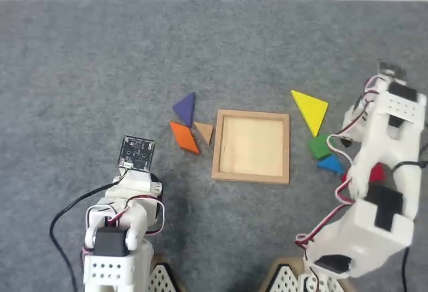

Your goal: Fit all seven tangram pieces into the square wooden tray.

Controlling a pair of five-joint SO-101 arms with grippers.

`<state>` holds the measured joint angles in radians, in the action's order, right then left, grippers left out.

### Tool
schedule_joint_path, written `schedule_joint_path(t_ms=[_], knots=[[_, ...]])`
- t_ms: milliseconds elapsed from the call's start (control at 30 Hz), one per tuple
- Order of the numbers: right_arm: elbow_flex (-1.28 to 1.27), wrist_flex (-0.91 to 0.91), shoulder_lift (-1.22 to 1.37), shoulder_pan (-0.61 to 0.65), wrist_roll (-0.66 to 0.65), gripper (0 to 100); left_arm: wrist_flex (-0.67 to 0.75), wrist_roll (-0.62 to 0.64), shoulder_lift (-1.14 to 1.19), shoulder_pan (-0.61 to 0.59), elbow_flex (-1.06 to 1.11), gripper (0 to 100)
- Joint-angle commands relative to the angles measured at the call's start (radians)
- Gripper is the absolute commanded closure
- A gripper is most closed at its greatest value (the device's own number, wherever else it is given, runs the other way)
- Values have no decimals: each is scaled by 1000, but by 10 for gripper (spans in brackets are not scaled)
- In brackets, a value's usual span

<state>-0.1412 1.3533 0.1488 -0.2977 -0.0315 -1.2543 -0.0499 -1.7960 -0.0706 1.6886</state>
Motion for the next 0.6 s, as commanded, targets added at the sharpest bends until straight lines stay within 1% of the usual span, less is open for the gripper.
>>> schedule_joint_path(t_ms=[0, 67, 100, 200, 267, 333, 500, 567], knots=[[9, 62, -96, 5, 3, 722, -5, -8, -17, -5, -5, 953], [-51, 30, -99, -24, 44, 679, -5, -8, -17, -5, -5, 953], [-84, -12, -94, -39, 68, 677, -5, -8, -17, -5, -5, 953], [-189, -174, -91, -85, 132, 716, -5, -8, -17, -5, -5, 953], [-219, -242, -93, -105, 169, 738, -5, -8, -17, -5, -5, 953], [-221, -263, -93, -111, 175, 735, -5, -8, -17, -5, -5, 953], [-226, -266, -91, -116, 175, 676, -5, -8, -17, -5, -5, 953], [-227, -266, -79, -116, 173, 669, -5, -8, -17, -5, -5, 953]])
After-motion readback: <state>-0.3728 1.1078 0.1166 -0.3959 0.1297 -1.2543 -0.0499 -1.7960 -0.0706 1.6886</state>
